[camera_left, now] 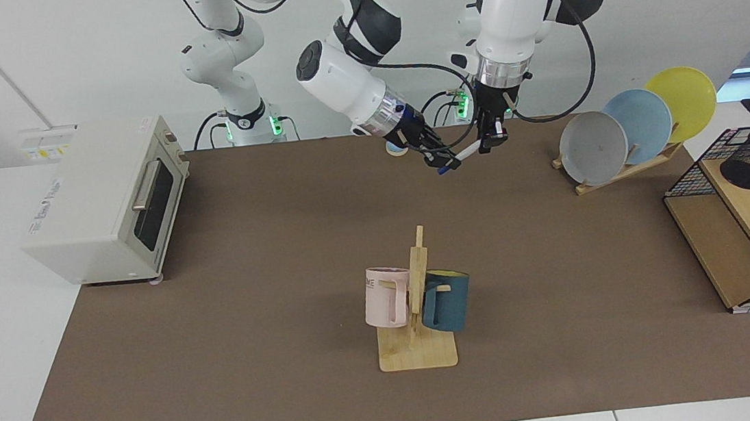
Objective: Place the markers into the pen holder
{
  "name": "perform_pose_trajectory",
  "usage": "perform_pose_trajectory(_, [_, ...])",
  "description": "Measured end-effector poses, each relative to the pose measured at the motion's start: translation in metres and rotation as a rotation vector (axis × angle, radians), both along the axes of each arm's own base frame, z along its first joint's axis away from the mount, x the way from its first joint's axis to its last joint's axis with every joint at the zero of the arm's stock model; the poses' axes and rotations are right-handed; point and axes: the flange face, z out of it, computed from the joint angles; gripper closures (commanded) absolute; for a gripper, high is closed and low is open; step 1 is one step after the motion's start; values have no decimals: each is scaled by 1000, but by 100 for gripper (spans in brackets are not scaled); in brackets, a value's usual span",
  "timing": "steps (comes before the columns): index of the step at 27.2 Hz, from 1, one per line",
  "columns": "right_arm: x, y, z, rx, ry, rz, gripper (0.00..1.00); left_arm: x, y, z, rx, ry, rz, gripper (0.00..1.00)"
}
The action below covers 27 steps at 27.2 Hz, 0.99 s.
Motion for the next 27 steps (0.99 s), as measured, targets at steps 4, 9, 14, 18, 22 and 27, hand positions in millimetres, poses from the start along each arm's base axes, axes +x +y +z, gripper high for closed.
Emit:
perform_pose_trajectory(4, [0,1,3,-10,-21,15,0,1,6,-1,7,7,9,100])
perform_pose_trajectory(9, [2,-5,13,-128,-137,85,0,7,37,-7,63,42,53,100])
perform_pose_trajectory(14, [7,-25,21,-314,-246,200,0,15,92,-12,124,99,141,100])
perform_pose_trajectory(18, [19,-65,27,-457,-297,337,0,22,141,-13,184,114,173,100])
perform_pose_trajectory(22, [27,-117,36,-537,-320,520,0,27,181,-12,234,115,175,100])
perform_pose_trajectory(27, [35,-192,48,-584,-354,759,0,29,219,-9,309,112,180,100])
